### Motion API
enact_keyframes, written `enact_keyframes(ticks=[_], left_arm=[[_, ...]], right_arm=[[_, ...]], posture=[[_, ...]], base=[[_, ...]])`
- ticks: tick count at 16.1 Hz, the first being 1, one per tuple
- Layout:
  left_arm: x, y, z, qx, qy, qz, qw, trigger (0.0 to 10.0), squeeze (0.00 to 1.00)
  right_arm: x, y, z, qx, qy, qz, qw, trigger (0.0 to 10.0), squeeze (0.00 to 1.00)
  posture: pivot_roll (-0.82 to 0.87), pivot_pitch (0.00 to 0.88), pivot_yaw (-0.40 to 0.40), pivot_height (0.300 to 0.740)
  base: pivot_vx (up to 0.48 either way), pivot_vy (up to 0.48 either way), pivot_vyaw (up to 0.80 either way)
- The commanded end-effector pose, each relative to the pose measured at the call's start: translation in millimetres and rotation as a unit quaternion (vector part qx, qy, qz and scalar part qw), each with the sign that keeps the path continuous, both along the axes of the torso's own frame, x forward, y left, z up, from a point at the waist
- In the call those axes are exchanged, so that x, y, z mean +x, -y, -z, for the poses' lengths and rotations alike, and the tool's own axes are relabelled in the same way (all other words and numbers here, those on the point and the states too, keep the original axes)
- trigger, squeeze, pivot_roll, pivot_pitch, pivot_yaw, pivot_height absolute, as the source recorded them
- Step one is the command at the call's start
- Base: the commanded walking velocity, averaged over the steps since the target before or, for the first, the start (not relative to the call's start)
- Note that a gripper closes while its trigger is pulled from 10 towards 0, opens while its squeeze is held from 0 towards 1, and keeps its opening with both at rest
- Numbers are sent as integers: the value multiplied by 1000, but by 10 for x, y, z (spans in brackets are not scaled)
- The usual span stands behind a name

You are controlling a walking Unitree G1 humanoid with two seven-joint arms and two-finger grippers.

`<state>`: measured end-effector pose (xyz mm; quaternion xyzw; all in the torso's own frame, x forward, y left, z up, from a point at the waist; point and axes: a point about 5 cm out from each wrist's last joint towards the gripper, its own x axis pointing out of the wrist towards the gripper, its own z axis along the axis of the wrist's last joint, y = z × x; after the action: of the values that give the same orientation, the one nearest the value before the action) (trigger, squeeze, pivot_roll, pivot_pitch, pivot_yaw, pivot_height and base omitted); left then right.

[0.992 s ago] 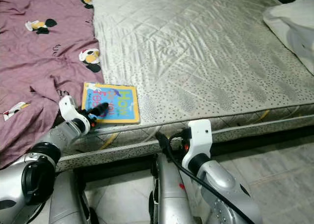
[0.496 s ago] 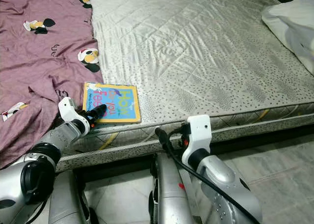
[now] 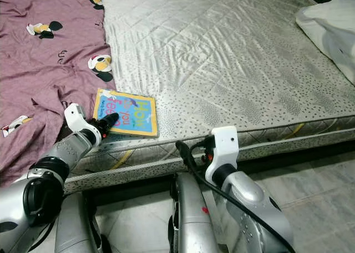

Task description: Clean up the room

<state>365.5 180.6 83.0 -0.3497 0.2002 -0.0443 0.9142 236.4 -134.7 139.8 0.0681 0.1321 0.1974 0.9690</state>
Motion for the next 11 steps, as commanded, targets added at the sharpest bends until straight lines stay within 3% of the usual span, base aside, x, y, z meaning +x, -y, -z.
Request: enact_keyframes(ticks=[1,11], left_arm=[[21,5,-24,13,-2,-2,1000,0,0],[167,-43,-285,68,39,-14,997,0,0]], right_arm=[[20,4,8,-2,2,2,1000,10000,0],[249,-52,-18,4,33,4,999,10000,0]], posture=[[-249,106,-68,534],[-206,24,-50,534]], base=[[0,0,0],[0,0,0]])
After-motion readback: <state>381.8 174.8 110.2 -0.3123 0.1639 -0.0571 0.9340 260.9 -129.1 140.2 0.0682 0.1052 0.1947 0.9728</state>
